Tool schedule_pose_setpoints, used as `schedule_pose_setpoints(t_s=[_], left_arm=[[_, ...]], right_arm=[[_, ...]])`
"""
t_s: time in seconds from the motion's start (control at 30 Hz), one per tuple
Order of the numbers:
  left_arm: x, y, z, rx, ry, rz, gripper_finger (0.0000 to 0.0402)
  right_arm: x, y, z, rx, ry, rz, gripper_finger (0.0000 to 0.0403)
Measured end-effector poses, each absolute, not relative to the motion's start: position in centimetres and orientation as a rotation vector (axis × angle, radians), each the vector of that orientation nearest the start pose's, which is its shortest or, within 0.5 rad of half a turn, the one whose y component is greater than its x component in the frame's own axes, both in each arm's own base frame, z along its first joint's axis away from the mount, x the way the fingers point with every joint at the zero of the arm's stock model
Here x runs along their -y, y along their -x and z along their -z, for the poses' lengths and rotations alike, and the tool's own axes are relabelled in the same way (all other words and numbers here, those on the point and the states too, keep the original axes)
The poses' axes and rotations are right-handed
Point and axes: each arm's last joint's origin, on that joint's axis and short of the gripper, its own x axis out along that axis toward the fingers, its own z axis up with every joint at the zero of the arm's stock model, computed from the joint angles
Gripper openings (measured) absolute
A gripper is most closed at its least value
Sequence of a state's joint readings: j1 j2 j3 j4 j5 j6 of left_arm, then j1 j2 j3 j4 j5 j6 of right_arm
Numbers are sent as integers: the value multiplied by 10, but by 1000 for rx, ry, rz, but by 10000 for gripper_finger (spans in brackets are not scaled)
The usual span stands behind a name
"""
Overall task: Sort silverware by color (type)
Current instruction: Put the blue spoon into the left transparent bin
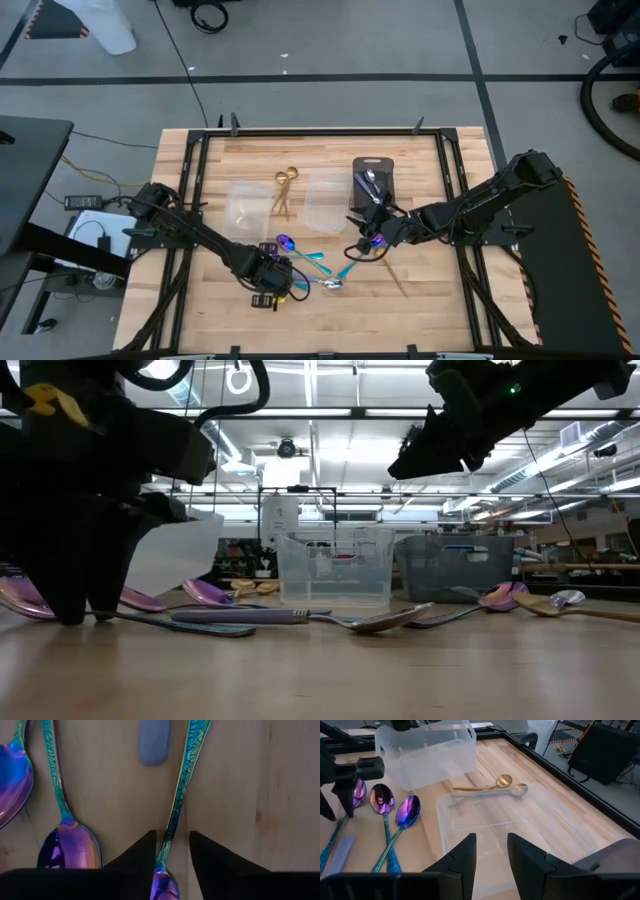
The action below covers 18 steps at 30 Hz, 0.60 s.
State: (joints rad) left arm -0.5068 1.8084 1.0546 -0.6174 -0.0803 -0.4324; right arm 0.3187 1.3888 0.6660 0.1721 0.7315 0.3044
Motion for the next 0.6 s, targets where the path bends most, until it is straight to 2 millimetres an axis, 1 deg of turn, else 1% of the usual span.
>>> schedule_pose_setpoints(t_s=[0.43,0.53,0.6], left_arm=[[154,-282,-142,-1353,-52,78,49],[153,-284,-146,-1357,-44,76,38],[153,-287,-152,-1356,-46,76,30]], right_arm=[[-67,-264,-200,-402,-29,469,121],[-67,-264,-200,-401,-30,469,121],[-67,-264,-200,-401,-30,469,121]])
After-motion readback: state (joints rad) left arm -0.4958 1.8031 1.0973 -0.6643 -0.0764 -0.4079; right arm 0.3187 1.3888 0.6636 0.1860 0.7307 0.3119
